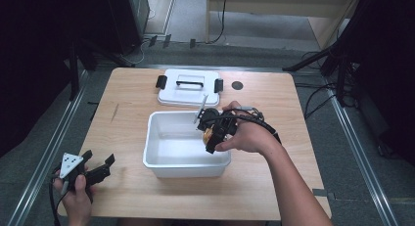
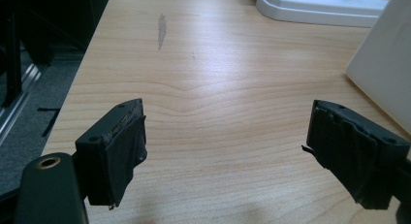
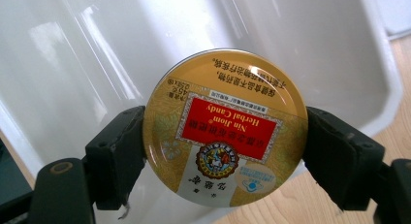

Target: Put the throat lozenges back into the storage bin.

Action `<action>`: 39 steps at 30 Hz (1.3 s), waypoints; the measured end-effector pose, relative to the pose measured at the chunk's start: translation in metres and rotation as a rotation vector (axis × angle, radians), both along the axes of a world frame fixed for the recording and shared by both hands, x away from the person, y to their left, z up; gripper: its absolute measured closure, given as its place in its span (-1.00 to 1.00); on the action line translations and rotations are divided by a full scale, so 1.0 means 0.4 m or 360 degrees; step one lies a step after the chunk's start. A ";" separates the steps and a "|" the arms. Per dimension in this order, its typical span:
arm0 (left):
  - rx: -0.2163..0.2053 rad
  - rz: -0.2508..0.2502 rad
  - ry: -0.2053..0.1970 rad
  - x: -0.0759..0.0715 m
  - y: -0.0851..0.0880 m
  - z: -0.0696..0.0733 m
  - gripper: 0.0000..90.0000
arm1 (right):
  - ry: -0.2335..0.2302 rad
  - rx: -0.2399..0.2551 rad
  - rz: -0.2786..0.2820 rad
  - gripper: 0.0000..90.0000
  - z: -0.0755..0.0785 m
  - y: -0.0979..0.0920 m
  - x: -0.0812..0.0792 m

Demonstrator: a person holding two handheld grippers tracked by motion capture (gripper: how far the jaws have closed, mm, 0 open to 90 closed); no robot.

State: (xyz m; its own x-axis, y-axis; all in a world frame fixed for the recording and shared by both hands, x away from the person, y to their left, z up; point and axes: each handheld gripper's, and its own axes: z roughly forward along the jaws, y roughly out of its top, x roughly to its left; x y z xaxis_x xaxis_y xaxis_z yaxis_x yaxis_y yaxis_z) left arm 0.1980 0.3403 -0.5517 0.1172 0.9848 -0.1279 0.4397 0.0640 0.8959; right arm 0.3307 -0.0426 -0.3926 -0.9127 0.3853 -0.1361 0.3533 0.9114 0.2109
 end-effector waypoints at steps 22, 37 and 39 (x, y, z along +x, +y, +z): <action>-0.0002 -0.0002 0.0005 0.000 0.000 0.000 -0.67 | -0.0101 -0.0153 0.0131 -0.54 -0.099 0.029 0.006; -0.0002 -0.0003 0.0006 0.000 0.000 0.000 -0.67 | -0.0112 -0.0138 0.0093 -0.53 -0.088 0.007 0.003; -0.0001 -0.0003 0.0007 0.000 -0.001 0.000 -0.67 | -0.0117 -0.0114 0.0096 -0.53 -0.080 0.005 0.002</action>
